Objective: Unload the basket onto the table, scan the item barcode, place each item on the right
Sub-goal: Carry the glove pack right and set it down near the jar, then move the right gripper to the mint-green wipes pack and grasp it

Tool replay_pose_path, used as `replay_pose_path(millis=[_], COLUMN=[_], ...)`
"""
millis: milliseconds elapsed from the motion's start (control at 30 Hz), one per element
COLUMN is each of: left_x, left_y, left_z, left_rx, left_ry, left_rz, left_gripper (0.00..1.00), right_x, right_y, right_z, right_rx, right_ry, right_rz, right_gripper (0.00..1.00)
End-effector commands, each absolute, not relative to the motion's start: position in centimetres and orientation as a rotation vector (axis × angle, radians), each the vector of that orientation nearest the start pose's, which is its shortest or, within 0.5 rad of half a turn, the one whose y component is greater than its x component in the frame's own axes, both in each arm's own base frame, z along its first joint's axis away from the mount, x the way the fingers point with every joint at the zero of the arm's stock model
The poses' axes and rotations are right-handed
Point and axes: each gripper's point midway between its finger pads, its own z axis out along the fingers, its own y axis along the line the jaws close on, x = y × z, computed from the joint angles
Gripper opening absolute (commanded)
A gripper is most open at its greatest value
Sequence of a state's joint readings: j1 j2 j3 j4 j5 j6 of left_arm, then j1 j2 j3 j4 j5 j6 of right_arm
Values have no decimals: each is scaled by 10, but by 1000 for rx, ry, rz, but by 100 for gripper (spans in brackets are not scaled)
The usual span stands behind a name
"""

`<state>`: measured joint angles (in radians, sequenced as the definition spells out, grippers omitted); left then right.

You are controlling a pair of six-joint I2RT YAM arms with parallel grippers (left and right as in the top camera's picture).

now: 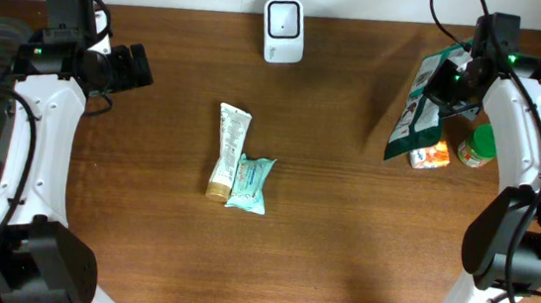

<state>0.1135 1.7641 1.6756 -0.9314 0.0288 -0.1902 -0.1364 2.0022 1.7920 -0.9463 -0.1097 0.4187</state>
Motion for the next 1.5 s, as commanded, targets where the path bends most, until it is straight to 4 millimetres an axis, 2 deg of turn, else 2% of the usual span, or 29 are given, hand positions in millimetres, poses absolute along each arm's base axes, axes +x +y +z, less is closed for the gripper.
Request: replay_pose_path(millis=[0,33,67,100,167,233,300,333,433,500,567,633,667,700,833,1000,1133,1333,1467], left_x=[447,447,447,447,447,447,447,447,447,447,447,447,447,447,447,447,447,447,447], left_y=[47,47,47,47,47,47,47,47,47,47,47,47,47,47,47,47,47,47,47], left_z=[208,208,208,208,208,208,208,208,208,208,208,208,208,208,208,208,208,208,208], left_rx=[-376,-376,-376,-376,-376,-375,-376,-376,-376,-376,-376,-376,-376,-376,-376,-375,-376,-376,-376], left_ry=[2547,2547,2547,2547,2547,2547,2547,2547,2547,2547,2547,2547,2547,2547,2547,2547,2547,2547,2547], left_rz=[-63,-63,-63,-63,-63,-63,-63,-63,-63,-63,-63,-63,-63,-63,-63,-63,-63,-63,-63], left_gripper=[99,99,99,99,99,99,99,99,99,99,99,99,99,99,99,99,99,99,99], right_x=[471,466,460,456,443,430,421,420,420,420,416,412,407,403,385,368,364,357,359], right_y=[-75,-82,-84,-84,-81,-77,-72,-65,-22,27,73,108,134,149,197,251,276,275,280], right_z=[125,124,122,121,121,124,138,146,172,182,181,172,161,154,108,67,44,13,5], right_rx=[795,815,786,730,713,723,718,654,390,164,32,-73,-144,-185,-262,-325,-242,-57,-21], right_ry=[2648,2655,2691,2725,2788,2841,2867,2882,2917,2917,2924,2948,2969,2981,3064,3073,3062,3086,3054], right_rz=[84,55,48,46,42,42,60,99,274,458,588,613,634,656,672,880,896,896,943], right_gripper=[6,15,32,42,48,48,48,48,48,49,53,57,58,58,58,62,62,63,61])
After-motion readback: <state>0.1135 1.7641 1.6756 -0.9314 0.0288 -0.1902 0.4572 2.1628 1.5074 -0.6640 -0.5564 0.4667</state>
